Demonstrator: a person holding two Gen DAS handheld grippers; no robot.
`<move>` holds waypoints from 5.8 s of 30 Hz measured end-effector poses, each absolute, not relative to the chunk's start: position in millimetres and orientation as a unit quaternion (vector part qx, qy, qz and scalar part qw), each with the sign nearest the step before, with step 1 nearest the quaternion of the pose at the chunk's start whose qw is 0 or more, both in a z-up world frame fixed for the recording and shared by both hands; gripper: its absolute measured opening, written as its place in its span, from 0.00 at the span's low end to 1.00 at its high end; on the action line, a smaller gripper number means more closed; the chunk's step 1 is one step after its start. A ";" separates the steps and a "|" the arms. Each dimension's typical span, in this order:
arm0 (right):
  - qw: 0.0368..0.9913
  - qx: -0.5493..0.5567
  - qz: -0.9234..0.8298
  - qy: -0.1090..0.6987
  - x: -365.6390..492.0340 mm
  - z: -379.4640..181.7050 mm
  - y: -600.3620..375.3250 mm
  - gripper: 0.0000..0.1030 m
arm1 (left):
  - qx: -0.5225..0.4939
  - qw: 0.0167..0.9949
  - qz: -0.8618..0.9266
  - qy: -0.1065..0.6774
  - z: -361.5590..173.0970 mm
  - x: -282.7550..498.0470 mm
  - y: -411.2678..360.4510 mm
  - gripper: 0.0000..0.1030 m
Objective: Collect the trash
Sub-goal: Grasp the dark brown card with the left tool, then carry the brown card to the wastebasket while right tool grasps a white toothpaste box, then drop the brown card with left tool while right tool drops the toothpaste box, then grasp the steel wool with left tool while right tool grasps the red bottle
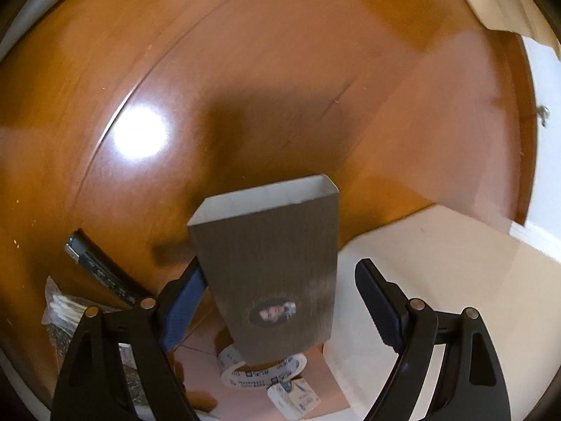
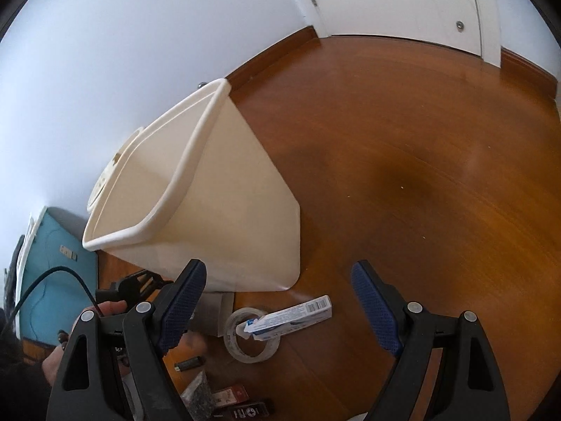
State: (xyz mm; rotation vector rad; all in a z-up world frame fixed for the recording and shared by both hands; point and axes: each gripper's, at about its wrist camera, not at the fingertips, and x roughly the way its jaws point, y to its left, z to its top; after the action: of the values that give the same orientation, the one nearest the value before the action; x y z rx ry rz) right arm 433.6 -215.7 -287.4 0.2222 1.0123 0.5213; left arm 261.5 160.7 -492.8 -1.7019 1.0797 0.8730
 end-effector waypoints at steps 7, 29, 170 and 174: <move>0.834 0.110 0.231 0.488 436.3 -286.5 -222.6 0.85 | -0.655 0.428 0.402 0.475 -501.3 287.7 169.5 0.82; 0.667 0.333 0.111 0.657 453.0 -425.1 -245.6 0.85 | -0.568 0.540 0.359 0.507 -456.0 294.7 221.3 0.76; 0.687 -0.129 0.388 0.601 363.5 -339.1 -125.5 0.64 | -0.020 0.767 0.095 0.634 -432.3 289.9 61.3 0.82; 0.687 -0.127 0.372 0.612 362.9 -345.8 -137.1 0.64 | -0.035 0.782 0.094 0.615 -419.6 284.7 58.9 0.82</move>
State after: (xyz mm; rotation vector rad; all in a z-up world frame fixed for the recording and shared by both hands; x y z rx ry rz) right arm 362.9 -137.1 -345.8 -0.2834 1.3694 0.8333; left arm 284.7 58.9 -419.6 -0.0747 1.3284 0.2033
